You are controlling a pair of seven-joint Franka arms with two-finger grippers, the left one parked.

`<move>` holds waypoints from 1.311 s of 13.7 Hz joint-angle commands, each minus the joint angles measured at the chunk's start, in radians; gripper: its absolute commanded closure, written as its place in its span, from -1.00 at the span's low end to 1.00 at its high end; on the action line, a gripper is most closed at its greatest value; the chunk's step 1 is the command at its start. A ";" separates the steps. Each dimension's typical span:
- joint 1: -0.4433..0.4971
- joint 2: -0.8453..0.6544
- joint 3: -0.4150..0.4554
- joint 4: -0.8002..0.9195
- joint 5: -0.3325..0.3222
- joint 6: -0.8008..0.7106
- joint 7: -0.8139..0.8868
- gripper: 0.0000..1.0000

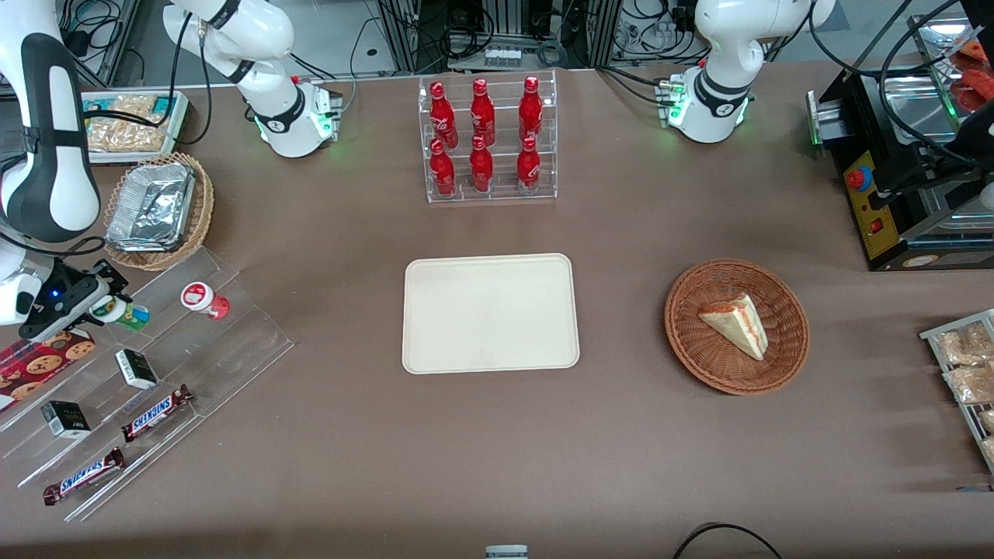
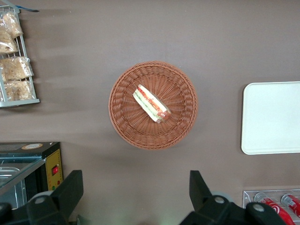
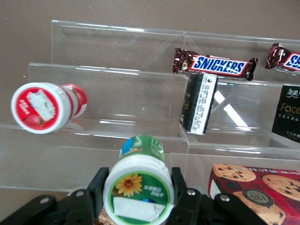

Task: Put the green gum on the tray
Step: 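Lift the gum bottle and carry it over the cream tray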

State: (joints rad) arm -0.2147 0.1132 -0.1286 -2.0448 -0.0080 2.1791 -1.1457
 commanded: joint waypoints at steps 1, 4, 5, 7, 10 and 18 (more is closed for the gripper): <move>0.032 -0.041 0.010 0.052 -0.007 -0.089 0.036 1.00; 0.106 -0.033 0.009 0.146 -0.032 -0.212 0.119 1.00; 0.132 -0.033 0.009 0.158 -0.038 -0.235 0.163 1.00; 0.178 -0.032 0.010 0.175 -0.038 -0.278 0.249 1.00; 0.288 -0.030 0.010 0.178 -0.036 -0.323 0.477 1.00; 0.606 0.008 0.012 0.179 0.072 -0.351 1.096 1.00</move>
State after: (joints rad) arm 0.3550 0.0866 -0.1055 -1.8972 0.0140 1.8527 -0.1430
